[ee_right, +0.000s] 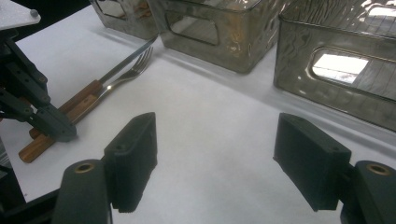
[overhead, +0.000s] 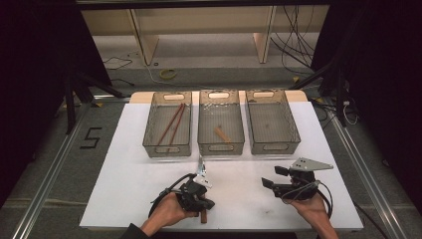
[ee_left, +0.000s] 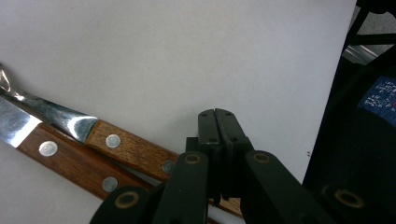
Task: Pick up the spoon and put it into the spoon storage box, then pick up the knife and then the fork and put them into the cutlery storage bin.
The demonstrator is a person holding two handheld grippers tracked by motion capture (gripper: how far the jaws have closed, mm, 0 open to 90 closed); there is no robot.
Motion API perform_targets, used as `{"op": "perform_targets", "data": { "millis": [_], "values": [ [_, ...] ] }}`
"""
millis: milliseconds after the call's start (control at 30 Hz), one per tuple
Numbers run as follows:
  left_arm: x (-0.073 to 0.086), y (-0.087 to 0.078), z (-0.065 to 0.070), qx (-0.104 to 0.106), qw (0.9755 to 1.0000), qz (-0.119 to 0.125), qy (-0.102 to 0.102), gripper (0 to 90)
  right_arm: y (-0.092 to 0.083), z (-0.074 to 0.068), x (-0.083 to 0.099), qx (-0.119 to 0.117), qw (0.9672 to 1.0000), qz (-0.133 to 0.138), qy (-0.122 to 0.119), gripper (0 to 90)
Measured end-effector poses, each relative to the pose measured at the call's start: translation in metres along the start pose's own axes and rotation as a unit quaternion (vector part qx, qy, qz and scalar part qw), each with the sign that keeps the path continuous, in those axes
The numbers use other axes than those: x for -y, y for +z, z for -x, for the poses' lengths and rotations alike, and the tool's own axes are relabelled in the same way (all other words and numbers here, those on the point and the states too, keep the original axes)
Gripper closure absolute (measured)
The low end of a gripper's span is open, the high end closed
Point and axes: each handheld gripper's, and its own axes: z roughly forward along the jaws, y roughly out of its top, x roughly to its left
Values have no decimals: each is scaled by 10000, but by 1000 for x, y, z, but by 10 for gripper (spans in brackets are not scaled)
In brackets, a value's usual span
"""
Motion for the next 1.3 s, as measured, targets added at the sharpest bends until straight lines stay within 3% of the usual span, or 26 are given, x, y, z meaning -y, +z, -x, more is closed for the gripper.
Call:
{"op": "perform_targets", "data": {
  "millis": [467,900,1300],
  "values": [
    [7,-11,-13,63,9993,-296,-240,888,0,1,0,-12,10000,6,-5,308],
    [23,-31,-32,85,9964,-650,-532,888,1,0,-2,-27,10000,-1,-65,308],
    [31,-46,-49,-299,9937,-821,-697,888,1,0,-2,-21,10000,-3,-89,309]
  ]
}}
